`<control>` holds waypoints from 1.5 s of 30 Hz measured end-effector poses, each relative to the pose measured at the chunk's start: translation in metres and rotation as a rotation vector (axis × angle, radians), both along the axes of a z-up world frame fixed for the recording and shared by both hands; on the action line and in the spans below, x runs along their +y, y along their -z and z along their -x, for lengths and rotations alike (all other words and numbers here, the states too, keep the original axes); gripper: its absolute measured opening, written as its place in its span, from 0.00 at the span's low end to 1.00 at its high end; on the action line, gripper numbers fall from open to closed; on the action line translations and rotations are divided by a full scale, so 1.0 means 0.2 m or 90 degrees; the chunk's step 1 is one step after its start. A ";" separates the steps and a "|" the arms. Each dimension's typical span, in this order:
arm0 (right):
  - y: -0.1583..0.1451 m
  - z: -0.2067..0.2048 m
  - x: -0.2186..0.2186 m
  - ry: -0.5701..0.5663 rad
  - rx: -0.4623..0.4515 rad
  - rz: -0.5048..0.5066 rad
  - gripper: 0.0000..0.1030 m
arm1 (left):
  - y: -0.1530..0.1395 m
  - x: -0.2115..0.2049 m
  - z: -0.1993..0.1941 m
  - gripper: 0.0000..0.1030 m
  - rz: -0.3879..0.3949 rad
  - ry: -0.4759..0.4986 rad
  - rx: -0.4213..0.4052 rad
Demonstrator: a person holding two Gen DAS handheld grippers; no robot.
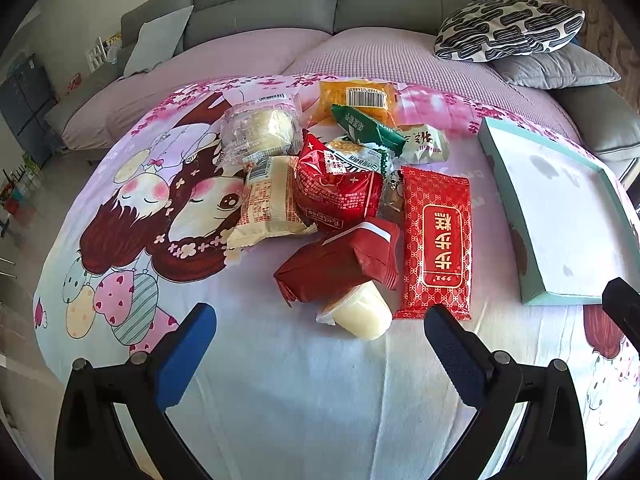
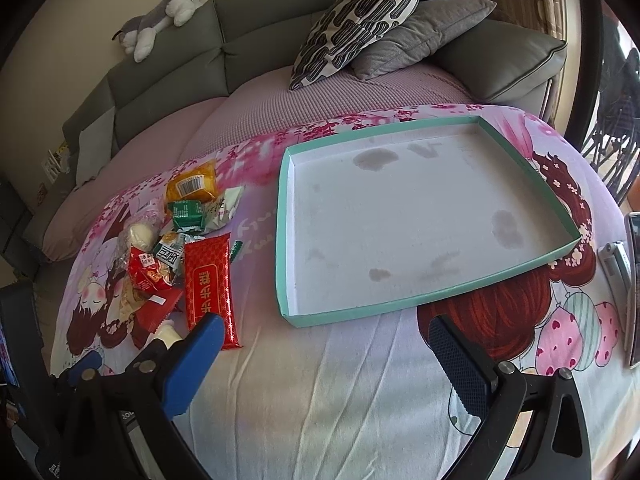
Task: Organize snacks
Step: 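Move both grippers toward the snack pile beside the teal-rimmed tray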
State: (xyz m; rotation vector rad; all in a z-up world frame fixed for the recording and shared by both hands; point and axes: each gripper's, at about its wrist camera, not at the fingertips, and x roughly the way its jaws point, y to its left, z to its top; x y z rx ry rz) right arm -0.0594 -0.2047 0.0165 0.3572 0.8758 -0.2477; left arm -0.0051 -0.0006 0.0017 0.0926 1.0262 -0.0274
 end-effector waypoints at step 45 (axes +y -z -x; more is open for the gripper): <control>0.14 -0.07 0.03 0.019 0.086 0.083 1.00 | 0.00 0.05 -0.04 1.00 0.028 0.003 -0.021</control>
